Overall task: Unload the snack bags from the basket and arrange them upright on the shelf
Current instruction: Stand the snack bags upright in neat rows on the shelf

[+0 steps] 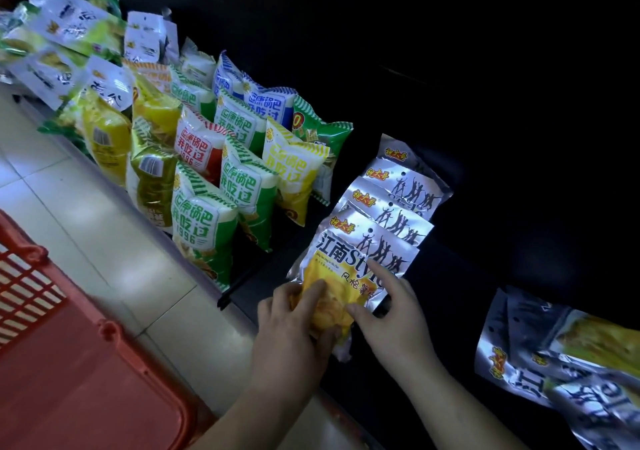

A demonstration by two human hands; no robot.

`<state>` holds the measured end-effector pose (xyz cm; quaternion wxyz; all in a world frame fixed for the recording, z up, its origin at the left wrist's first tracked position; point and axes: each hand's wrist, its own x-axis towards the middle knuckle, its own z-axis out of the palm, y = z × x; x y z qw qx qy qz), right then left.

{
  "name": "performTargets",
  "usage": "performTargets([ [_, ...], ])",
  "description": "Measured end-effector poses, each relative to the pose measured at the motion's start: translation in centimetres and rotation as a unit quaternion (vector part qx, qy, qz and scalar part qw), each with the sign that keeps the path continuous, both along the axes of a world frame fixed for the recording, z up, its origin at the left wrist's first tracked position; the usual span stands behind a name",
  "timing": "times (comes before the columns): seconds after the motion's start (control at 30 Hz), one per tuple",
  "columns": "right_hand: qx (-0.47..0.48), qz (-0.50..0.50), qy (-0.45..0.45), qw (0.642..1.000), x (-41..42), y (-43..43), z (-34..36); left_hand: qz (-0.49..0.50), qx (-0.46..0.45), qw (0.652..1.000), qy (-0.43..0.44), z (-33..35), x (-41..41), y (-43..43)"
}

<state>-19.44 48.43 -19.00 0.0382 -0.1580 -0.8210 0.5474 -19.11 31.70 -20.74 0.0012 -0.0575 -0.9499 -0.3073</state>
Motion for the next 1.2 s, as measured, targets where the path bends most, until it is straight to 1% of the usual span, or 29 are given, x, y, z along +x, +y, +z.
performTargets([
  [0.1,-0.023,0.008,0.014,1.0,-0.9,0.2,0.5,0.001,0.007,1.0,0.004,0.0,-0.6,0.6],
  [0.23,-0.001,0.027,0.013,1.0,-0.8,1.3,0.4,0.001,-0.011,1.0,0.016,-0.1,-1.4,1.2],
  [0.4,-0.002,0.02,-0.003,1.0,0.5,1.8,-0.2,0.001,0.01,1.0,0.022,-0.6,-0.5,0.7],
  [0.6,0.016,-0.002,0.041,0.999,0.8,2.2,0.3,-0.004,-0.012,0.999,0.04,-0.8,-0.2,0.0],
  [0.77,0.013,-0.013,0.043,0.999,1.4,2.3,0.5,-0.002,-0.009,0.999,0.04,-0.5,-0.1,0.1],
  [0.87,0.014,-0.014,0.045,0.999,1.7,2.2,0.5,-0.004,-0.001,0.998,0.056,-0.4,0.3,-0.3],
  [0.97,0.033,-0.025,0.045,0.998,2.0,2.0,0.6,0.002,0.015,0.997,0.071,-0.4,0.9,-0.6],
  [1.07,0.069,-0.046,0.042,0.996,2.1,2.0,0.6,0.006,0.05,0.995,0.082,-0.5,1.1,-0.7],
  [1.13,0.079,-0.056,0.051,0.994,2.4,2.1,0.7,-0.006,0.091,0.991,0.093,-0.2,1.4,-0.3],
  [1.2,0.076,-0.059,0.05,0.994,2.7,2.3,1.0,-0.011,0.156,0.985,0.071,0.6,1.9,0.5],
])
